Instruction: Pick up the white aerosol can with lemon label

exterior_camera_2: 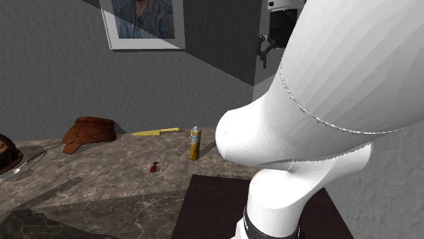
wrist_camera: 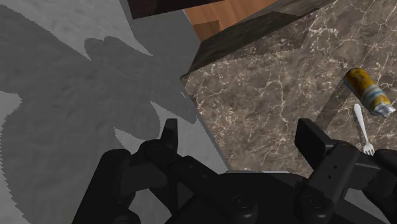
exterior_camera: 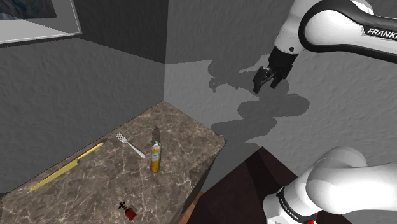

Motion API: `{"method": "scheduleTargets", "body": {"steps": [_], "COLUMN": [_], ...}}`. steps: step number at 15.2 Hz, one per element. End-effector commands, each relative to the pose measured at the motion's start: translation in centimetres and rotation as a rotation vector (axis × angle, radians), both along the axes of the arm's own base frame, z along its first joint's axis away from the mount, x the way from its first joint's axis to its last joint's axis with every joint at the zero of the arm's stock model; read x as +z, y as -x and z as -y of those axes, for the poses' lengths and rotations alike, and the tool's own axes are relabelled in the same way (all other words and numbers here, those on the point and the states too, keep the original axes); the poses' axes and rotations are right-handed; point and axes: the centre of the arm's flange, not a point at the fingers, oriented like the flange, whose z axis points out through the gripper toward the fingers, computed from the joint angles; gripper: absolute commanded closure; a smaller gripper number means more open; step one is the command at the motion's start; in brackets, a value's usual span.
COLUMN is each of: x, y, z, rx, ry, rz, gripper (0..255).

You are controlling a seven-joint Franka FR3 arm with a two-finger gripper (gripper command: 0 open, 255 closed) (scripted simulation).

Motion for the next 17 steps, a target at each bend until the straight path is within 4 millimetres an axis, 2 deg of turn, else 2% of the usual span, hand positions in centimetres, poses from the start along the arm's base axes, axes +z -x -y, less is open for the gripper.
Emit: {"method": "scheduleTargets", "body": {"steps": [1, 17], "x": [0.0, -13.5], "y": [0.0, -11.1], "z": [0.0, -11.7], "rx": [0.000, 0.172], "ry": [0.000, -0.029], "rz": [0.000, -0.043], "gripper": [0, 0]}}
